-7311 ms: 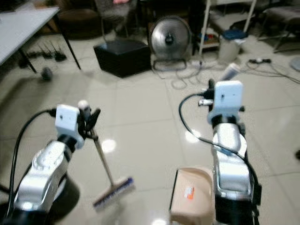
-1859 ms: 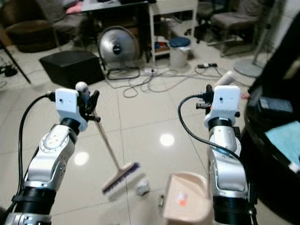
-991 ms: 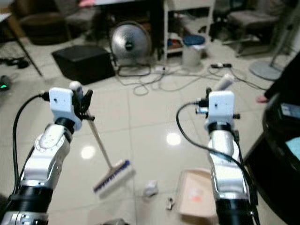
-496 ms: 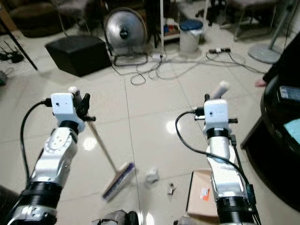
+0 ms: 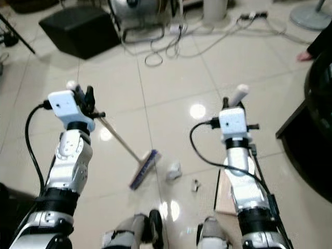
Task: Sweep floor
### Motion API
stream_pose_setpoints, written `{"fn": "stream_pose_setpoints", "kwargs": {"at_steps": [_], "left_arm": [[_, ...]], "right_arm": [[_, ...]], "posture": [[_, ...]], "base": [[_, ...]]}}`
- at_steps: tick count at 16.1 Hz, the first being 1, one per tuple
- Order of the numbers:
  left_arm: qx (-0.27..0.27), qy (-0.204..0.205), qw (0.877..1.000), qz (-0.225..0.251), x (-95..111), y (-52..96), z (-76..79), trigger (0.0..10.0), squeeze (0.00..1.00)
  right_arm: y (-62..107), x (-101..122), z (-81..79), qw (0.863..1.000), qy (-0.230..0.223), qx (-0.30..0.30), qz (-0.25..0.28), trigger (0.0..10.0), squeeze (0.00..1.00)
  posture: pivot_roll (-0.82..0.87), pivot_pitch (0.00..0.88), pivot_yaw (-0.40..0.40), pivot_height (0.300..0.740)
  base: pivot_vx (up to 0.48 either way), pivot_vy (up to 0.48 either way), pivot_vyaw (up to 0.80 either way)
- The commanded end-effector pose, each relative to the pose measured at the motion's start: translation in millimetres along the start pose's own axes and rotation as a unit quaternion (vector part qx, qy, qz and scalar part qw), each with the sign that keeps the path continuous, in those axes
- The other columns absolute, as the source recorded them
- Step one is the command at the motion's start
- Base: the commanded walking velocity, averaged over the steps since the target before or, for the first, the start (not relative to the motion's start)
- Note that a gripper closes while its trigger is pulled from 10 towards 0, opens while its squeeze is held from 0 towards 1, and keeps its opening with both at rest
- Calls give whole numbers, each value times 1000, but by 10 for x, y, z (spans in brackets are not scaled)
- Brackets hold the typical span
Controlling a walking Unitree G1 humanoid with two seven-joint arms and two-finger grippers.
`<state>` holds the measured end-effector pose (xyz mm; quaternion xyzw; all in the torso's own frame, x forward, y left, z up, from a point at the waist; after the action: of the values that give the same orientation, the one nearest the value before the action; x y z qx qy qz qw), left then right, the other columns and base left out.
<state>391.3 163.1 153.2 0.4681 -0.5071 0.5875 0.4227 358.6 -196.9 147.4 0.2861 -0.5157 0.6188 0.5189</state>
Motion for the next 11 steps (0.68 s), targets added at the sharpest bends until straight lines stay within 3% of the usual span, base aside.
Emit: {"fn": "stream_pose_setpoints", "kwargs": {"at_steps": [1, 5, 11], "left_arm": [[13, -4, 1000, 6, -32, 29, -49, 10000, 0], [9, -3, 1000, 13, -58, 41, 15, 10000, 0], [5, 12, 1000, 27, 29, -92, 86, 10000, 0]], "right_arm": [[40, 17, -157, 1000, 4, 11, 19, 10000, 0], [46, 20, -352, 999, -22, -7, 27, 10000, 0], [-5, 370, -742, 993, -79, 18, 91, 10000, 0]], "posture": [[171, 352, 228, 740], [193, 372, 247, 740], [182, 383, 244, 740]], "base": [[0, 0, 0], [0, 0, 0], [0, 0, 0]]}}
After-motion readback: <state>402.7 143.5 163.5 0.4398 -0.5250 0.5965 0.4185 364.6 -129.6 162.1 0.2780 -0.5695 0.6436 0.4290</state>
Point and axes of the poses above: a point about 5 cm out from each wrist's last joint towards the gripper, its own y axis pointing back from the gripper into the wrist, its own x axis along the axis of the wrist's last joint, z = x × y, the point moved 5 cm from there along -y, pointing out of the wrist towards the gripper, and after that the axes turned 6 degrees about -y, right-handed, at the moved point
